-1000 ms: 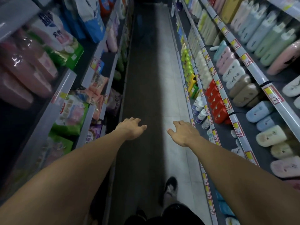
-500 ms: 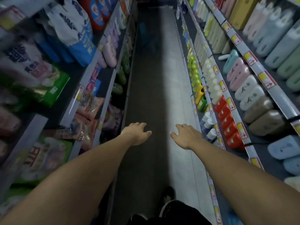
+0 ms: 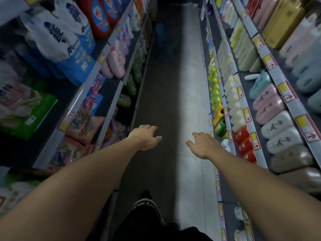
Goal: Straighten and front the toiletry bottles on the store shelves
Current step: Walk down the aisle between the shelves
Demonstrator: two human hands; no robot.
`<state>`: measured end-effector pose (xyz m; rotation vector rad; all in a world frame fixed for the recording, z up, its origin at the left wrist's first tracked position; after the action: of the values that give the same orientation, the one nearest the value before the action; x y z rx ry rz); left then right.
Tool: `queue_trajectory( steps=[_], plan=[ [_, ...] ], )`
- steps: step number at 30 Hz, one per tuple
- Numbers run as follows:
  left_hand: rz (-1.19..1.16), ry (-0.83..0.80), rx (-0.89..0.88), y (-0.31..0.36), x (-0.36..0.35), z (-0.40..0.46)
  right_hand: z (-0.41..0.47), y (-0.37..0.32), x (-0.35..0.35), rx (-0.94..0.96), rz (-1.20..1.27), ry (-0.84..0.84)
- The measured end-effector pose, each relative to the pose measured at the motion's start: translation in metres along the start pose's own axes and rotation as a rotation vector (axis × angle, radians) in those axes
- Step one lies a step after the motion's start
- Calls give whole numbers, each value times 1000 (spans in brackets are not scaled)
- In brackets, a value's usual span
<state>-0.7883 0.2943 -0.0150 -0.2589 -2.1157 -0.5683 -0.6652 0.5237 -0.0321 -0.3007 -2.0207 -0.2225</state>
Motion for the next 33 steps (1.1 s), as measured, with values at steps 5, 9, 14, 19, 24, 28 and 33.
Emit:
queue_trajectory(
  steps=[5, 9, 14, 19, 24, 28, 33],
  plan=[
    [-4, -12, -26, -7, 29, 60, 63, 4, 26, 0, -19, -16],
    [-8, -32, -13, -24, 63, 119, 122, 1, 51, 2, -32, -20],
    [-59, -71, 12, -48, 116, 201, 199, -3, 92, -34, -15, -46],
    [-162, -79, 37, -62, 169, 287, 276, -10, 139, -60, 0, -47],
    [-176, -85, 14, -58, 208, 357, 340, -6, 179, -76, 3, -36],
    [-180, -106, 3, -47, 228, 407, 391, 11, 199, -97, 14, -34],
    [-150, -112, 4, -26, 253, 480, 457, 44, 221, -96, 33, -43]
  ],
)
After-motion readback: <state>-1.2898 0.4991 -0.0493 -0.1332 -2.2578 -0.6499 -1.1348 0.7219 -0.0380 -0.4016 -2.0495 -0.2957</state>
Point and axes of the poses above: each hand's wrist, its own z-axis towards the middle knuckle, its own x-axis out of the back of the hand, y = z × x, the point moved 1 cm from there along z, towards the middle knuckle, and after that the axes turned 12 degrees about -z, right-handed, at the moved point
